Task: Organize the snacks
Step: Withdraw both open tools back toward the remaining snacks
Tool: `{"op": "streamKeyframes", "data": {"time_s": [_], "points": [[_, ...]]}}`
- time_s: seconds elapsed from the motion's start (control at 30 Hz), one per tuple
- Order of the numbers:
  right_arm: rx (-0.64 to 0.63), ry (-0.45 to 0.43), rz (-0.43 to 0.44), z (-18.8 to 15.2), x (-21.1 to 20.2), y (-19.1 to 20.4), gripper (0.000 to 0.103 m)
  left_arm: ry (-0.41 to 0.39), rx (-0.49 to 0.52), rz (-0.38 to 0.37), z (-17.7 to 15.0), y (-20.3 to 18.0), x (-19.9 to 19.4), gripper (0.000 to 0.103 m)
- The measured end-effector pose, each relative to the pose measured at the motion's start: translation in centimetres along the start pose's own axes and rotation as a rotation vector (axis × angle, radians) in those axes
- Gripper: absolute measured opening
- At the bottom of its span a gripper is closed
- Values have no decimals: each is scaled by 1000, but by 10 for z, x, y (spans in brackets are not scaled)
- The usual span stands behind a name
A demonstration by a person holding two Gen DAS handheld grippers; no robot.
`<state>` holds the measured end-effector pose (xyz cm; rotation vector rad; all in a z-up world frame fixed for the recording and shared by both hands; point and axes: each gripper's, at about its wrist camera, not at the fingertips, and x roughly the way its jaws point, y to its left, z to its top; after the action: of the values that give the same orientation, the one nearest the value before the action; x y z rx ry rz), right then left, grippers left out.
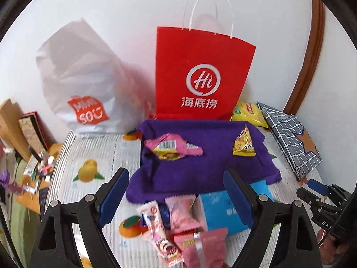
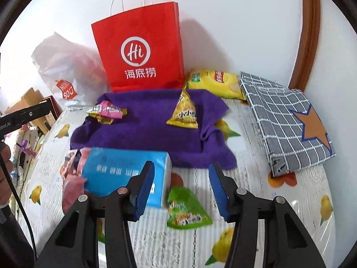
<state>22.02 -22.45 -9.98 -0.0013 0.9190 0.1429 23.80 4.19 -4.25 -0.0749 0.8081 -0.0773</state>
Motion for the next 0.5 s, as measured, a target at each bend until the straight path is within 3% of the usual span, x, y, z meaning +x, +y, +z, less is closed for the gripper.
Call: {"op": "streamKeyframes", "data": {"time_s": [0.2,0.5], "points": [[1,14,26,-12,2,0,52,11,-29,2,-14,7,-6,86],[-57,96,25,-44,38,2,52,37,-41,26,-35,20,-6,86]]}}
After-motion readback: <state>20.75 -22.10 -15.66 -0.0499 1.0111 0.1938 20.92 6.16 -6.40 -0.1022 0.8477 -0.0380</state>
